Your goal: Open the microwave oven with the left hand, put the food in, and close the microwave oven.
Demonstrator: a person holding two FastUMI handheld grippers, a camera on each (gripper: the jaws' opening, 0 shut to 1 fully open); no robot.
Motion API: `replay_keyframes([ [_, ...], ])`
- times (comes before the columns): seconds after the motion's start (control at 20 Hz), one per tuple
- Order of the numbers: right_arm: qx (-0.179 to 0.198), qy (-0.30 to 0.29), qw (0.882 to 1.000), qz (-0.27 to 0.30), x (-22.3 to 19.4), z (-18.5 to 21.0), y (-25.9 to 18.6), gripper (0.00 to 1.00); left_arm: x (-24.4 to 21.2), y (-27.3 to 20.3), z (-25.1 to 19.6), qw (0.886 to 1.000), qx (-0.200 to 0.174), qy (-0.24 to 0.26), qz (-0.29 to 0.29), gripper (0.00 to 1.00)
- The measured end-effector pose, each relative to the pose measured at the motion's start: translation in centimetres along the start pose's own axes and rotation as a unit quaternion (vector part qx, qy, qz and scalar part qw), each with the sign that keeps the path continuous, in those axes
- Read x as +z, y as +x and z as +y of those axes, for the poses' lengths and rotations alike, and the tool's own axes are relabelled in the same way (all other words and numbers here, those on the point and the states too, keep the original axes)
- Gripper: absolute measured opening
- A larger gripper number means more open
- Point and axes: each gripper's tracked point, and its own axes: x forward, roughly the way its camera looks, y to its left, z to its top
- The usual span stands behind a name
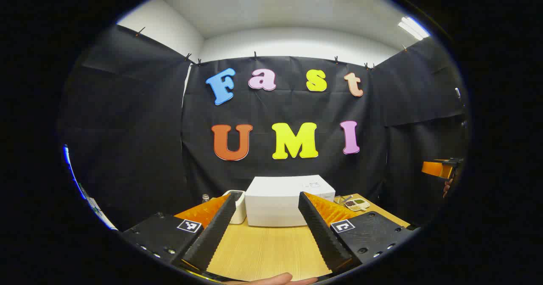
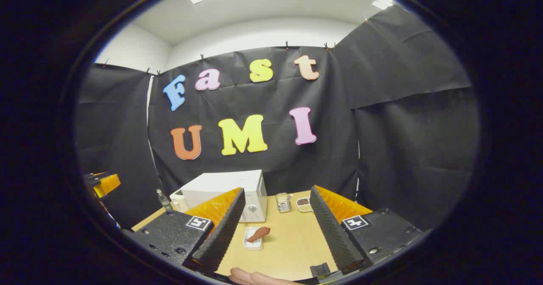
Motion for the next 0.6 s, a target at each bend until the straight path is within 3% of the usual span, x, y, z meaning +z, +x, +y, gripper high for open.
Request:
replay_keyframes([
  [0.05,0.0,-0.014,1.0,-0.004,0.3,-0.2,0.0,0.89,0.3,-0.4,-0.2,1.0,-0.003,0.002,-0.004,0.95],
  [0.1,-0.003,-0.042,0.999,-0.003,0.2,-0.6,0.1,0.97,0.3,-0.7,-0.5,1.0,-0.006,0.005,-0.006,0.84],
  [0.15,-0.006,-0.051,0.999,-0.019,0.9,-1.0,0.0,0.97,0.3,-0.9,-0.8,1.0,-0.012,0.009,-0.006,0.94],
  [0.3,-0.031,-0.059,0.996,-0.058,3.1,-2.1,-0.2,0.98,0.1,-1.2,-1.3,1.0,-0.013,0.014,-0.004,0.94],
  [0.45,-0.032,-0.07,0.995,-0.068,3.5,-1.9,-0.6,0.97,0.4,-1.3,-1.5,1.0,-0.009,0.016,-0.009,0.95],
  [0.5,-0.034,-0.071,0.994,-0.075,4.0,-2.1,-0.7,0.89,0.3,-1.4,-1.6,1.0,-0.01,0.015,-0.008,0.95],
  [0.6,-0.036,-0.075,0.993,-0.083,4.2,-2.0,-0.9,0.89,0.2,-1.2,-1.7,1.0,-0.008,0.014,-0.007,0.95],
])
